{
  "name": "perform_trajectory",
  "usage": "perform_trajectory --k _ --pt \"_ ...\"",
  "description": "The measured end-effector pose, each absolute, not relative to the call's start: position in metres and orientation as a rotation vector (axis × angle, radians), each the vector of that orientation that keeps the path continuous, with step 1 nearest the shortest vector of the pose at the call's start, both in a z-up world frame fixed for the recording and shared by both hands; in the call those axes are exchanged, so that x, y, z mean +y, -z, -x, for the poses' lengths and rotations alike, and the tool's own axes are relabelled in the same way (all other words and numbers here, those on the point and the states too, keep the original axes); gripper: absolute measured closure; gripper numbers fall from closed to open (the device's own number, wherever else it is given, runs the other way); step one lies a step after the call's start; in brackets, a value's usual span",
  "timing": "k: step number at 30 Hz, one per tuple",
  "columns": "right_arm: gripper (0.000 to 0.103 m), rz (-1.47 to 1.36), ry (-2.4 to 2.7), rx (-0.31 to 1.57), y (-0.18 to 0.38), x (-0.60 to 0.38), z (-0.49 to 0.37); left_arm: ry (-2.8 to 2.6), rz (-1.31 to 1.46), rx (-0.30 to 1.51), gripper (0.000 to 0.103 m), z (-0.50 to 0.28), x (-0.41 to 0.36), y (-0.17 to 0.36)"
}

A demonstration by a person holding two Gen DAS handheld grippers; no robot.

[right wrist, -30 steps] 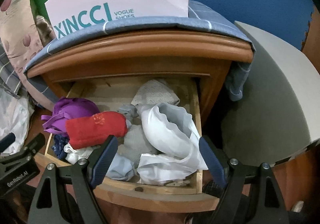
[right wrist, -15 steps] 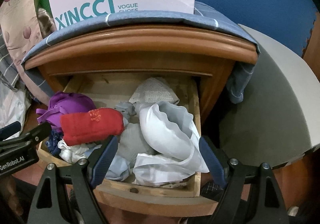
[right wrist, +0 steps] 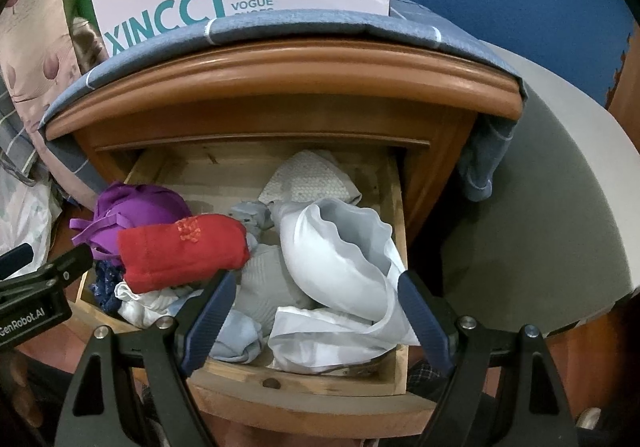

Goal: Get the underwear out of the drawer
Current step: 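Back the left tool away from the open drawer, then reach the right tool into the drawer and grasp the white cloth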

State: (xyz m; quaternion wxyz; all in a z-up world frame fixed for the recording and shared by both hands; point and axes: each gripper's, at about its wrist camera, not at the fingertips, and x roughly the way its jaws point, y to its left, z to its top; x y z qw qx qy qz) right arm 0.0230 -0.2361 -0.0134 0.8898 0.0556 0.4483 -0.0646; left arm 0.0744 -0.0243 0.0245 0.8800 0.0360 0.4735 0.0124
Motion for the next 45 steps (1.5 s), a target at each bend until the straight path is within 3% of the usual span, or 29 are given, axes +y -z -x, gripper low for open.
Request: perform_trajectory --k 15,34,38,42,45 --pt "0.018 -0.069 0.098 1.032 0.023 -0.241 -0.053 -0.068 -0.088 0.998 0.000 -0.084 -0.013 -0.022" --pt "0.018 0.238 0.033 1.201 0.076 -0.224 -0.124 -0.097 -0.078 1.041 0.000 -0.093 -0.002 -0.009" --pt "0.032 0.314 0.031 1.198 0.082 -0.215 -0.121 -0.092 -0.081 1.046 0.000 -0.095 -0.002 -0.006" --pt "0.062 0.364 0.000 1.212 0.088 -0.205 -0.117 -0.072 -0.088 1.032 0.000 -0.095 -0.003 -0.007" --pt "0.076 0.366 -0.019 1.208 0.090 -0.202 -0.112 -0.040 -0.102 1.023 0.000 -0.096 -0.006 -0.008"
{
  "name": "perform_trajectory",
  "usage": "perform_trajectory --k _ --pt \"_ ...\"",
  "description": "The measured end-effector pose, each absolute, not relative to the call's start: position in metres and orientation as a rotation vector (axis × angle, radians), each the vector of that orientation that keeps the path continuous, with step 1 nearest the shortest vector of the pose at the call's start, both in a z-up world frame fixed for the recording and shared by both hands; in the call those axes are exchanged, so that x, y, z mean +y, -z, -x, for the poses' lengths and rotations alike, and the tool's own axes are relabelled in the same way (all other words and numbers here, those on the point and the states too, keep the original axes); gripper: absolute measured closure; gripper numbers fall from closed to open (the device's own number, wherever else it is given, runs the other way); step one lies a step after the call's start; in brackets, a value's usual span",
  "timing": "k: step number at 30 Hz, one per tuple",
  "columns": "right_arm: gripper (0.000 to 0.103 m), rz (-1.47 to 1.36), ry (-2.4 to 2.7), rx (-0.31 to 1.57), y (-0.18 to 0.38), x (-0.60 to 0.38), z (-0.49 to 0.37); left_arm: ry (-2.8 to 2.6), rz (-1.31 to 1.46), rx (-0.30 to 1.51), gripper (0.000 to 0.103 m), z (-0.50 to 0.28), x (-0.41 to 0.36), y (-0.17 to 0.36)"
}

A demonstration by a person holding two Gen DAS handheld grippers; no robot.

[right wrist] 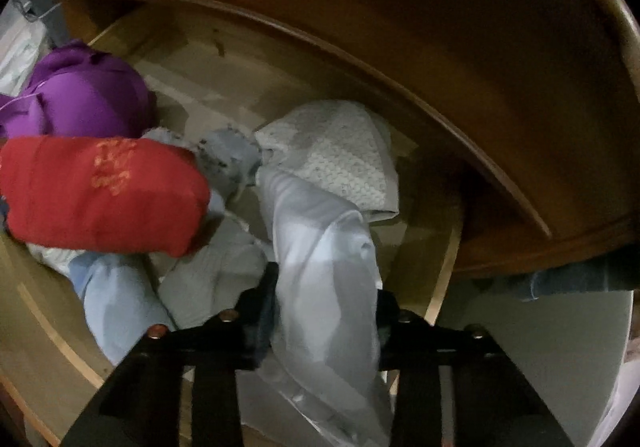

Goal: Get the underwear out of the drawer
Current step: 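Reach the right tool into the drawer and grasp the white cloth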

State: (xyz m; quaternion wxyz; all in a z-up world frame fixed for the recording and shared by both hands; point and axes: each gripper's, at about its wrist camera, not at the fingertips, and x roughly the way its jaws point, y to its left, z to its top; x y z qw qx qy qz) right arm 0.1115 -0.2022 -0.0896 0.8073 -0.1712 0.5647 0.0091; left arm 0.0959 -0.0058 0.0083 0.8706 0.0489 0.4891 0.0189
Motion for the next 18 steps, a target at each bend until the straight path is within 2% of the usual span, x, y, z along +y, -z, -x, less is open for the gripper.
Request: perform_trajectory --k 1,4,18 --pt "0.084 0.357 -0.020 1.202 0.089 -0.203 -0.109 -0.026 -0.107 1.022 0.000 -0.096 -0.008 -0.009" --pt "0.091 0.316 -0.020 1.185 0.085 -0.208 -0.103 0.033 -0.128 1.026 0.000 -0.097 -0.015 -0.010" --pt "0.093 -0.057 -0.079 1.071 0.012 -0.264 -0.058 0.348 -0.333 0.994 0.000 -0.092 -0.067 -0.023"
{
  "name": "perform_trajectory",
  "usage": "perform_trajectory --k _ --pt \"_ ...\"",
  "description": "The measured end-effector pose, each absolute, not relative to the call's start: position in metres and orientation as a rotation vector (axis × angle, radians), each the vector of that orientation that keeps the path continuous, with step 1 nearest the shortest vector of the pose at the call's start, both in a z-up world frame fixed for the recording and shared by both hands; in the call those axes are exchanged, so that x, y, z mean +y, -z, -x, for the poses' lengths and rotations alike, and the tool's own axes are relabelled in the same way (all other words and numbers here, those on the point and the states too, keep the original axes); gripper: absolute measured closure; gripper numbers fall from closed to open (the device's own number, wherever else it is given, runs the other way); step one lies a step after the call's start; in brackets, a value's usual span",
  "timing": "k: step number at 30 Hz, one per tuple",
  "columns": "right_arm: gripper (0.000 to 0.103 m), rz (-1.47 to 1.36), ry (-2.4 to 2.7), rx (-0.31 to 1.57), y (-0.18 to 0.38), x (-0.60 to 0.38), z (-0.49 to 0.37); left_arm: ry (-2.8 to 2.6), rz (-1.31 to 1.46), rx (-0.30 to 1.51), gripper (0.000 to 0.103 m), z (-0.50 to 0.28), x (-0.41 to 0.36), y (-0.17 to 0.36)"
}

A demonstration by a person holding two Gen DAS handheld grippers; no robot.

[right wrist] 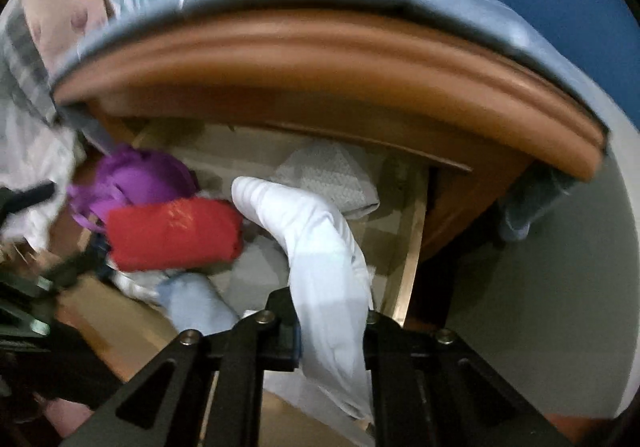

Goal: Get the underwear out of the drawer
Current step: 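Reach the right tool into the drawer and grasp the white cloth, then lower the left tool and grasp the red sock while the right tool holds the white cloth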

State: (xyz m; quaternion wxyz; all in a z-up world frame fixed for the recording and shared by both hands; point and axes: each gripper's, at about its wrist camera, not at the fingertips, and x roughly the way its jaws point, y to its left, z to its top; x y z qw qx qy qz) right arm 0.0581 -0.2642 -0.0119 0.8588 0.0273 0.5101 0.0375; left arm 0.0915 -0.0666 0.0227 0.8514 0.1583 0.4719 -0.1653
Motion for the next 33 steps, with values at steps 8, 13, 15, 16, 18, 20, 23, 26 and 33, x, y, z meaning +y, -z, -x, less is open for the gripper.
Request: perform_trajectory --k 8,13,15,16,18,20,23,26,33 --pt "0.093 -0.223 -0.090 1.005 -0.015 -0.292 -0.046 0.492 -0.450 1.064 0.000 -0.115 -0.100 -0.006" --pt "0.093 -0.281 -0.106 0.967 -0.031 -0.301 -0.038 0.452 -0.443 1.100 0.002 -0.131 -0.104 0.011" --pt "0.093 -0.293 -0.111 0.948 -0.034 -0.303 -0.040 0.469 -0.430 1.150 0.002 -0.134 -0.107 0.020" --pt "0.093 -0.302 -0.110 0.940 -0.037 -0.305 -0.040 0.479 -0.429 1.168 0.002 -0.135 -0.109 0.023" --pt "0.093 -0.315 -0.113 0.934 -0.039 -0.307 -0.040 0.484 -0.447 1.186 0.002 -0.133 -0.115 0.031" --pt "0.093 -0.317 -0.113 0.923 -0.042 -0.308 -0.040 0.491 -0.467 1.190 0.002 -0.133 -0.121 0.036" --pt "0.093 -0.327 -0.113 0.915 -0.042 -0.311 -0.040 0.464 -0.468 1.213 0.010 -0.136 -0.127 0.046" --pt "0.093 -0.335 -0.118 0.910 -0.045 -0.313 -0.038 0.459 -0.425 1.271 0.046 -0.141 -0.124 0.059" --pt "0.093 -0.334 -0.127 0.896 -0.043 -0.309 -0.037 0.447 -0.248 1.355 0.071 -0.150 -0.106 0.065"
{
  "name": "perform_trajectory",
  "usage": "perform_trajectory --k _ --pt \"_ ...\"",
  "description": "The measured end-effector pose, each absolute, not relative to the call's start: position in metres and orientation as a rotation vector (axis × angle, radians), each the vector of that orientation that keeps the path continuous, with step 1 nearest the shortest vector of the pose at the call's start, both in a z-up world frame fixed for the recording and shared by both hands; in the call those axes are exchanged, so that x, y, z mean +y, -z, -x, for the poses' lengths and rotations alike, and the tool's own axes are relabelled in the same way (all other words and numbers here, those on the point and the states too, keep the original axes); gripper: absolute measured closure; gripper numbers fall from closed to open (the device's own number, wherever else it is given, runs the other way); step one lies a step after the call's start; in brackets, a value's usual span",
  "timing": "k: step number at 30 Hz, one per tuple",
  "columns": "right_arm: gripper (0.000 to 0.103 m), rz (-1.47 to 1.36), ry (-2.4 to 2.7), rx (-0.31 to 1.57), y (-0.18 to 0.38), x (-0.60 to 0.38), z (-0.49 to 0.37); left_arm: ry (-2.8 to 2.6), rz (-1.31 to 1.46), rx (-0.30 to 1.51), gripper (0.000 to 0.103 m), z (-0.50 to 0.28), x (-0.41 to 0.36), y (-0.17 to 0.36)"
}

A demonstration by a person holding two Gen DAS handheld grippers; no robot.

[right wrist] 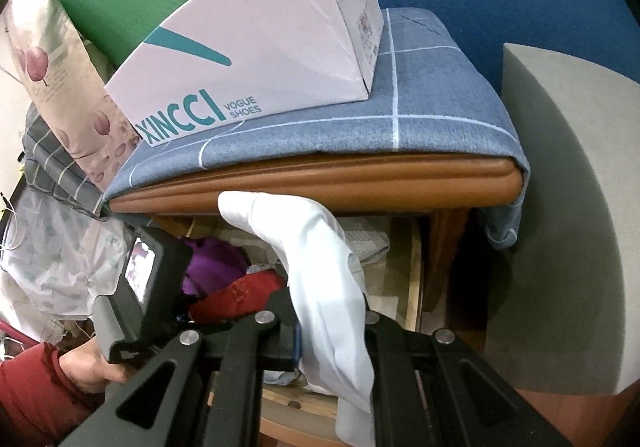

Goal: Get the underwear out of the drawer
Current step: 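Lower the left tool and grasp the red sock while the right tool holds the white cloth, then lift the red sock with the left tool over the white box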

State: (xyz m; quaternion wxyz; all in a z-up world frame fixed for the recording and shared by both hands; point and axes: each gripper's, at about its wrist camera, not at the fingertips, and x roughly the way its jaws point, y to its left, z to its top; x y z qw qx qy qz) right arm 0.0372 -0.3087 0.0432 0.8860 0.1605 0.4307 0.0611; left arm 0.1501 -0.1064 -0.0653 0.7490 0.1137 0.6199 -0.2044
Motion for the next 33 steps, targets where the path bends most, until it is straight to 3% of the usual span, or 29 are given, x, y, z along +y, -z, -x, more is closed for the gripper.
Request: perform_trajectory --k 3,14,33 --pt "0.093 -0.325 -0.125 0.892 -0.045 -0.307 -0.039 0.449 -0.201 1.365 0.075 -0.148 -0.101 0.059" --pt "0.093 -0.317 -0.125 0.890 -0.044 -0.307 -0.038 0.458 -0.108 1.306 0.076 -0.125 -0.091 0.016" --pt "0.093 -0.278 -0.112 0.924 -0.036 -0.295 -0.045 0.461 -0.039 0.986 0.076 -0.090 -0.056 -0.147"
